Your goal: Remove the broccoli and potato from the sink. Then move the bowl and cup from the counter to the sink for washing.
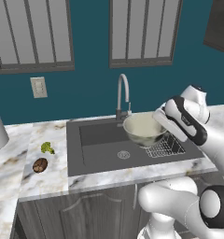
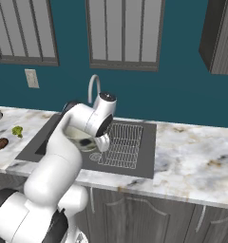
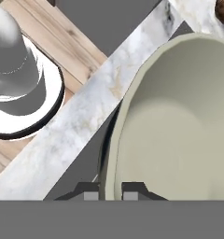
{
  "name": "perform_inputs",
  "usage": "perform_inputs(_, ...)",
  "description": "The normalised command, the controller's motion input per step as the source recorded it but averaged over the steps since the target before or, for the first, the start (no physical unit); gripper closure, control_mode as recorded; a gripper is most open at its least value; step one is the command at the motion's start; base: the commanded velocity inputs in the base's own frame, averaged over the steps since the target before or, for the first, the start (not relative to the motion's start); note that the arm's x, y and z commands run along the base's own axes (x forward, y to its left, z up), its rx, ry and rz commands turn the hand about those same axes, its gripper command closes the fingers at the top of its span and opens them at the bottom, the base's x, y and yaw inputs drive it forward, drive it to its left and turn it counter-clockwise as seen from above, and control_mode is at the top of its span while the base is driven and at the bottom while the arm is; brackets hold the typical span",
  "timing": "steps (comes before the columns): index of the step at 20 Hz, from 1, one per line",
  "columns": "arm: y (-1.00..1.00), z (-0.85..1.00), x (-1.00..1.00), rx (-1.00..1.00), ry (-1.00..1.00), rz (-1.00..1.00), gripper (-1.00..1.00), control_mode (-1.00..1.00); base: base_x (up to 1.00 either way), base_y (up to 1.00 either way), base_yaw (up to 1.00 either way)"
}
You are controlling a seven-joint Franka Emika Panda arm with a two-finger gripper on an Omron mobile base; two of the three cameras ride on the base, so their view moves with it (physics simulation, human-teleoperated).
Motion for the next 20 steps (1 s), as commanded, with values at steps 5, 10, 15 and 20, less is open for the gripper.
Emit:
perform_inputs(5, 0.27, 0.0, 0.0, 0.04, 0.0, 0.0, 1.0, -1.0, 0.0, 0.0, 0.0)
perform_inputs(10, 0.35, -0.01, -0.02, 0.0, 0.0, 0.0, 1.0, -1.0, 0.0, 0.0, 0.0)
perform_inputs(15, 0.27, -0.01, -0.08, 0.0, 0.0, 0.0, 1.0, -1.0, 0.0, 0.0, 0.0)
perform_inputs(20, 0.23, 0.0, -0.05, 0.0, -0.02, -0.1, 1.0, -1.0, 0.0, 0.0, 0.0)
